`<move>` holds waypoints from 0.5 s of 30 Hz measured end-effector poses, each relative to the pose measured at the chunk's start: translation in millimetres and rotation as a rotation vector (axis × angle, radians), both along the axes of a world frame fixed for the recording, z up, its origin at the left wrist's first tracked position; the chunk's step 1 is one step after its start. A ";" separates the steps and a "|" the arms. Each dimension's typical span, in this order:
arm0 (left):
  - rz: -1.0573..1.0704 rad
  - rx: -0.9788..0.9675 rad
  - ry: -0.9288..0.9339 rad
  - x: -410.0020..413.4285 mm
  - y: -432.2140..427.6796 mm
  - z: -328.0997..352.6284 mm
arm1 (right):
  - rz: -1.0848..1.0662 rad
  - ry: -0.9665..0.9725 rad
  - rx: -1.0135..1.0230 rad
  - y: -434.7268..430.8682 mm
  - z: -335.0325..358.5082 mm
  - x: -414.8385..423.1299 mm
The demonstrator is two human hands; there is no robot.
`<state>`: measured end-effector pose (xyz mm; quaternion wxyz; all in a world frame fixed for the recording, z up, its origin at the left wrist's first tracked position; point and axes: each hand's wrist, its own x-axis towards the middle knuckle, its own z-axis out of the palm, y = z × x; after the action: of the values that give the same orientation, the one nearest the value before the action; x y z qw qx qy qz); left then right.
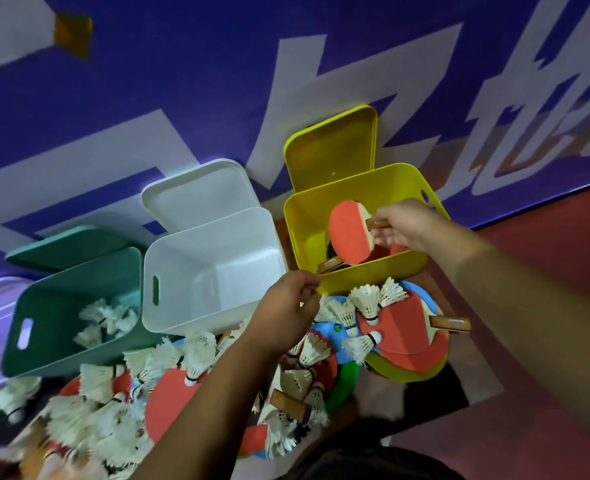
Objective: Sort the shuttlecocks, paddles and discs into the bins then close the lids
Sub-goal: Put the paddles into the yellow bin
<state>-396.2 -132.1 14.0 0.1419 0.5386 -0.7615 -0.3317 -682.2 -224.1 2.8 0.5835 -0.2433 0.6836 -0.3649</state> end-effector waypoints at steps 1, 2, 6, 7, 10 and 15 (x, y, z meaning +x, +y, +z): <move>-0.008 0.001 0.009 1.1 1.5 -2.4 | -0.045 -0.020 0.000 -4.7 -1.8 -3.1; -0.016 0.000 0.019 2.1 3.3 -5.3 | -0.098 -0.020 -0.008 -8.6 -4.1 -7.3; 0.001 0.030 0.048 1.3 9.1 -18.2 | -0.213 0.034 -0.034 -10.4 -3.6 -18.3; -0.004 0.045 0.048 0.0 10.4 -20.4 | -0.216 0.039 -0.032 -8.1 -3.8 -20.9; -0.020 0.086 0.040 -4.2 13.7 -25.8 | -0.203 0.068 -0.040 5.4 -5.9 -26.0; -0.076 0.109 -0.032 -8.2 18.6 -32.9 | -0.093 0.361 -0.293 55.4 -3.8 -12.0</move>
<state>-404.4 -113.4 -18.9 0.0874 0.5214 -0.7643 -0.3692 -694.2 -168.7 -1.0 0.3929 -0.3550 0.7270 -0.4371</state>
